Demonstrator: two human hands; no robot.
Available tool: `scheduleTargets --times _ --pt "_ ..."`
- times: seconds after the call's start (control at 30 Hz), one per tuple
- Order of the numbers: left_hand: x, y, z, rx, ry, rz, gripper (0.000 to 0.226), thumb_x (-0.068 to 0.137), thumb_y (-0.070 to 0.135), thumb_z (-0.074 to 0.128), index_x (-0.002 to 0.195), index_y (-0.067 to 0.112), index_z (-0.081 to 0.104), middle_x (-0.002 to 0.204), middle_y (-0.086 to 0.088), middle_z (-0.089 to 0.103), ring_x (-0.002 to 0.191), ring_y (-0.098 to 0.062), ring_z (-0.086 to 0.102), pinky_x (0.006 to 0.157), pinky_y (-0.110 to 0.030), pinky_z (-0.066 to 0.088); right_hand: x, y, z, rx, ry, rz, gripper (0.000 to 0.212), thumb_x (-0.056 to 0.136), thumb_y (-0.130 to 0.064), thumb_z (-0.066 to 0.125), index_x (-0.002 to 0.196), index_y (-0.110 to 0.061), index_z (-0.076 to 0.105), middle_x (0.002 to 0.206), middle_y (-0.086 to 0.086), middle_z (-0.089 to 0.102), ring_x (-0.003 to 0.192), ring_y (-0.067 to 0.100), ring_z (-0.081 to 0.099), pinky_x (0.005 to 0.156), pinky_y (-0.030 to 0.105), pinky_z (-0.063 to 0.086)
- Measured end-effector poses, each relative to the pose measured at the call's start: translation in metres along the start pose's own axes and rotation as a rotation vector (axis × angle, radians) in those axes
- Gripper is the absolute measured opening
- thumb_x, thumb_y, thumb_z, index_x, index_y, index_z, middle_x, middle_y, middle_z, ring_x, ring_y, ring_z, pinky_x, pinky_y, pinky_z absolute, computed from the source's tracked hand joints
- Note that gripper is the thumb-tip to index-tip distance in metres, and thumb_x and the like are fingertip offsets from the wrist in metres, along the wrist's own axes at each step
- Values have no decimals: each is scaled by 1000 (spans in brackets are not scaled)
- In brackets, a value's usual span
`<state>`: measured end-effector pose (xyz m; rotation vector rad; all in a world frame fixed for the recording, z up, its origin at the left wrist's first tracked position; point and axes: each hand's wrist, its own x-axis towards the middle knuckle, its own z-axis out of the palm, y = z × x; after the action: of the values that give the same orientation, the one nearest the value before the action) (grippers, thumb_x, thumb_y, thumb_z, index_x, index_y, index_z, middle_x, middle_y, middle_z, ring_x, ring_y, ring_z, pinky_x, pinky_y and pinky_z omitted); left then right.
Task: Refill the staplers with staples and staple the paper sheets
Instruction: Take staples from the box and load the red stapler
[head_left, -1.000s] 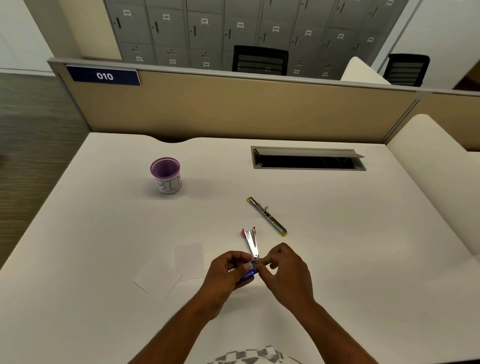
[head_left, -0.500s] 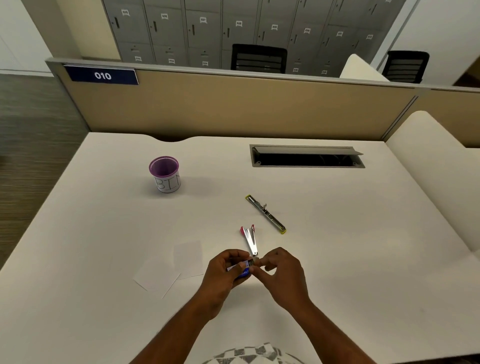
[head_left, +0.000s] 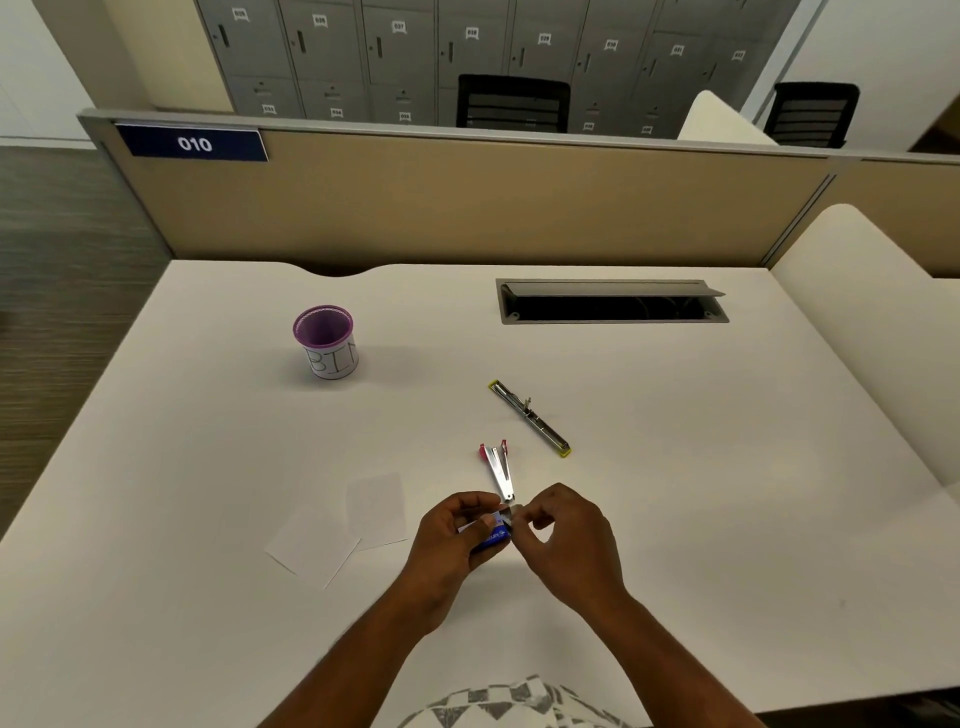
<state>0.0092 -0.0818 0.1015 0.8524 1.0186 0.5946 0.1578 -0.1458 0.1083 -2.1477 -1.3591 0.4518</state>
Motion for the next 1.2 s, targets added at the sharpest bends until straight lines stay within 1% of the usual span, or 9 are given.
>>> scheduleTargets --times 0.1,0.23,0.4,0.53,0.67,0.77,0.87,1.0,1.2 --pt "3 0 0 2 2 5 21 92 -2 64 107 12 68 111 -7 72 101 -26 72 83 -31 62 1 1 -2 -68 -31 -44 17 85 -48 74 92 -33 71 89 -20 61 80 4 63 66 13 49" --pt "6 -4 0 -2 10 -23 22 91 -2 65 106 14 69 108 -6 74 93 -22 75 75 -29 62 5 2 -6 -179 -87 -76 17 92 -47 65 96 -31 69 94 -16 61 84 7 60 74 23 53" --pt "6 -4 1 -40 16 -48 21 92 -2 64 106 12 69 111 -9 72 97 -26 74 73 -28 61 4 0 -8 -321 -52 -183 23 100 -40 48 98 -23 64 96 -11 60 84 10 56 68 26 52" --pt "4 3 5 -60 3 -53 19 94 -1 62 110 6 67 117 -15 68 105 -32 70 81 -34 62 1 -5 -9 -338 31 -252 14 99 -27 59 95 -16 67 91 -4 63 74 13 60 56 28 52" --pt "2 9 8 -78 -4 -62 21 95 2 61 116 0 65 117 -19 69 109 -34 69 97 -48 57 1 -3 -11 -317 22 -283 14 102 -25 58 99 -15 67 92 -2 63 73 13 59 55 26 52" --pt "1 11 11 -71 7 -59 20 93 7 66 111 -1 67 112 -19 72 105 -33 71 95 -46 58 1 -2 -13 -317 32 -318 6 98 -18 65 95 -14 68 89 -1 63 69 14 59 50 23 49" --pt "2 11 12 -49 28 -48 16 89 7 70 104 0 70 106 -18 74 96 -31 75 88 -41 62 0 1 -15 -328 7 -330 5 98 -16 64 97 -13 68 91 0 64 71 15 60 51 22 46" --pt "4 8 13 -14 58 -48 16 88 6 72 103 1 71 106 -18 74 95 -32 75 90 -45 61 -1 2 -14 -318 18 -315 3 96 -15 68 97 -13 69 91 0 65 72 14 61 53 19 43" --pt "3 9 15 -29 55 -56 19 88 9 71 106 1 71 108 -18 74 99 -33 74 93 -48 59 -2 7 -9 -231 7 -232 11 103 -19 57 100 -12 65 95 0 61 76 13 54 61 22 47"
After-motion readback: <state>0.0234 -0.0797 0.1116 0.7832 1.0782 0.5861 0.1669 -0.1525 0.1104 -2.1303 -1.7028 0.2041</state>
